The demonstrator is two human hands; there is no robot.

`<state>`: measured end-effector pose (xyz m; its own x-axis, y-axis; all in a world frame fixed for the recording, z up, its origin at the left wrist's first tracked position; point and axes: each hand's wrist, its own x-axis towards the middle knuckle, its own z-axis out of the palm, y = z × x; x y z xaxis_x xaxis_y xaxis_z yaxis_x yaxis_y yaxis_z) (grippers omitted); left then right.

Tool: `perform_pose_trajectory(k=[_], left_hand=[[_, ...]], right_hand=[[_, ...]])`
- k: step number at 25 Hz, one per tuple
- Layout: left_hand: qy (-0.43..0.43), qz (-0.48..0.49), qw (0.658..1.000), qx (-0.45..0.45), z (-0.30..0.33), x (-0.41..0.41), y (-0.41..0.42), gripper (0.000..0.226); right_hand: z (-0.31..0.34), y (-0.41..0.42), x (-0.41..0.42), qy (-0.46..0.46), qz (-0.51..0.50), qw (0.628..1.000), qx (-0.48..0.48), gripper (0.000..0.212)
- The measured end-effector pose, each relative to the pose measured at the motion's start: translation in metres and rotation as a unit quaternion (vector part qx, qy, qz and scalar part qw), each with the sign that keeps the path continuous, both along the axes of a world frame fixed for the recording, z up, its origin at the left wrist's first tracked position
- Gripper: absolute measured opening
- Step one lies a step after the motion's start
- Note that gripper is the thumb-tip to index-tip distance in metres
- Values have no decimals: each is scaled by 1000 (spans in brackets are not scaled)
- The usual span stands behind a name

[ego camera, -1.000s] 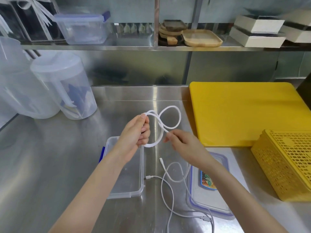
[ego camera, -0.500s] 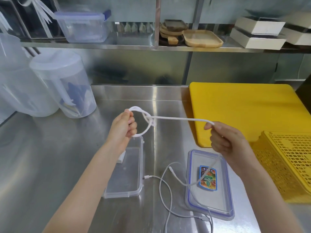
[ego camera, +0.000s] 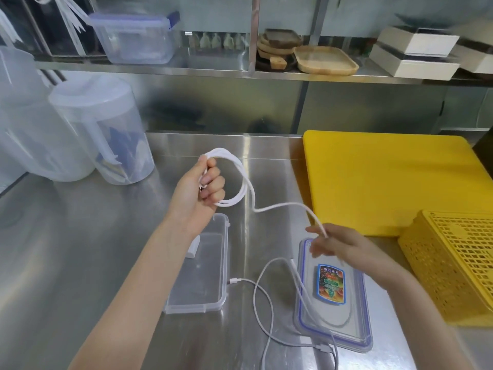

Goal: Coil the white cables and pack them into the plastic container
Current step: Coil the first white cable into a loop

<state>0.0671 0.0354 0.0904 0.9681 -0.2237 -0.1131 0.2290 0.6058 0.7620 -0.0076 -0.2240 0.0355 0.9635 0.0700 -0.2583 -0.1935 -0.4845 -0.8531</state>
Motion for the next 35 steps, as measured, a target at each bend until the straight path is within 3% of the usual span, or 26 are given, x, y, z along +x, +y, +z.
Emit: perform_pose_trajectory(k=[4, 7, 10, 14, 18, 24, 28, 32, 35], left_hand=[[13, -24, 998, -55, 5, -3, -6, 35], [22, -31, 997, -65, 3, -7, -12, 35], [22, -49, 998, -30, -4, -14, -21, 37], [27, -102, 994, -20, -11, -23, -30, 44], [9, -95, 995, -42, -5, -21, -27, 37], [3, -103, 994, -34, 3, -17, -38, 36], [9, -108, 993, -34, 6, -15, -52, 33], [9, -115, 993, -28, 6, -13, -61, 33], [18, -119, 992, -35, 3, -15, -64, 33]], right_hand=[[-2, 30, 5, 6, 27, 989, -147, 35], [4, 48, 9, -69, 16, 973, -219, 61], [23, 65, 6, -185, -12, 976, -118, 62], [39, 85, 12, -194, -7, 981, 23, 37], [34, 80, 12, -194, -54, 977, 69, 28], [5, 47, 8, -152, -66, 985, 55, 22], [-35, 11, -1, -85, -127, 982, -115, 13], [-82, 13, -13, 67, -45, 947, -312, 28], [-103, 24, -18, 87, -28, 925, -370, 38]])
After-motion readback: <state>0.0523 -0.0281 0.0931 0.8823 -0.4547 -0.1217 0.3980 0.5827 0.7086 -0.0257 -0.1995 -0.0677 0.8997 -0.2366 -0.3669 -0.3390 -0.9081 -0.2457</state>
